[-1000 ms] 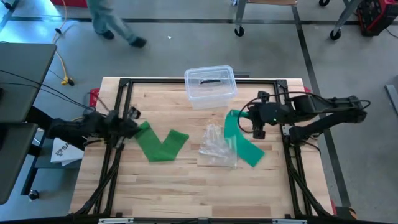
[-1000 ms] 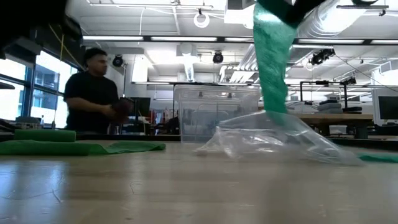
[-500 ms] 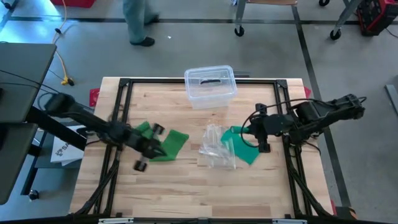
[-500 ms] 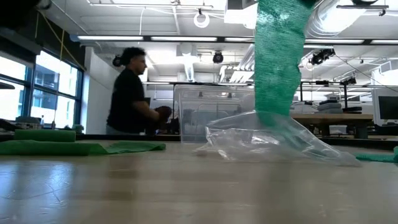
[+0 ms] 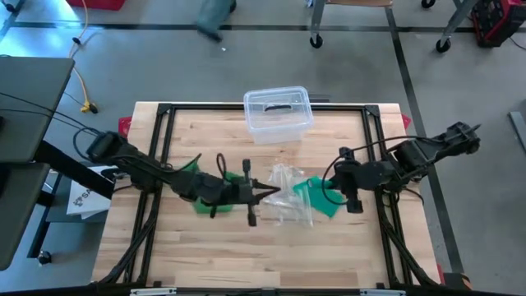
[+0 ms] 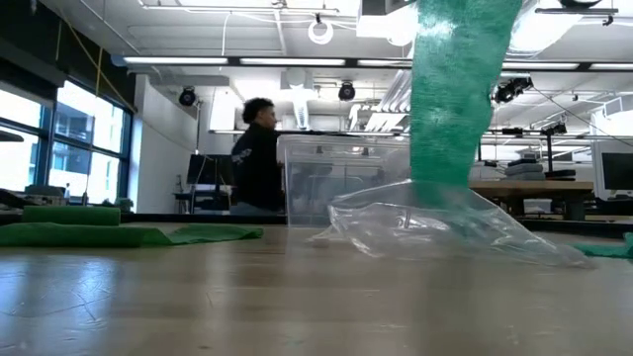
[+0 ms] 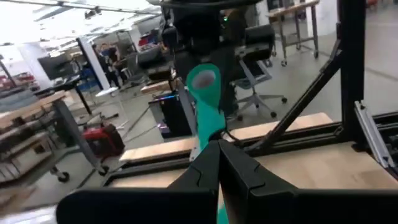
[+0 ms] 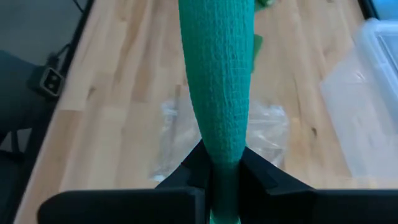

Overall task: Roll bandage
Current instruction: Roll the blue bandage

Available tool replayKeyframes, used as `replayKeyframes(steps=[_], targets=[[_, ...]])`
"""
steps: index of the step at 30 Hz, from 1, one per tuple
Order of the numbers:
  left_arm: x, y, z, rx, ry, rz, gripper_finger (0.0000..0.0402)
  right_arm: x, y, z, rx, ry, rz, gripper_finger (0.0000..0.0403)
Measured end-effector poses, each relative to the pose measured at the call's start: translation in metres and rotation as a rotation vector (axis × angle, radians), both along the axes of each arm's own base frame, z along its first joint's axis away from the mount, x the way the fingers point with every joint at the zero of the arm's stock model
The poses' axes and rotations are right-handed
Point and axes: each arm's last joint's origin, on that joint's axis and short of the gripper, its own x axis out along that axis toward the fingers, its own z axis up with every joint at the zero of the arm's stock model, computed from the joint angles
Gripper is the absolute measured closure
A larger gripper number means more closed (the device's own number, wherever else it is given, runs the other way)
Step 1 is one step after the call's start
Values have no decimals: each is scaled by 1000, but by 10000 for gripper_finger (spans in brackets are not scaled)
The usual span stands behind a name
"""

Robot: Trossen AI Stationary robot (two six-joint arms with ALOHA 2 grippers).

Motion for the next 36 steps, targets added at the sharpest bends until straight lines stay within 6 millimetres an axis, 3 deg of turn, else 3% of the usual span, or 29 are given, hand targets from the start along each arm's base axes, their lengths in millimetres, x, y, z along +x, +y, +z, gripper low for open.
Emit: replayKeyframes(steps=[8,17,21,36], targets=[[18,-15,6,75,41,-198,386,-1,7,2,9,-29,35,371],[36,-16,33,191,98,-92,278,3,7,2,56,-42,-18,371],[49,-16,36,237,126,-65,251,9,10,-3,47,-16,-21,371],[61,-19,27,291,163,-65,273,19,15,-12,40,31,4,371]])
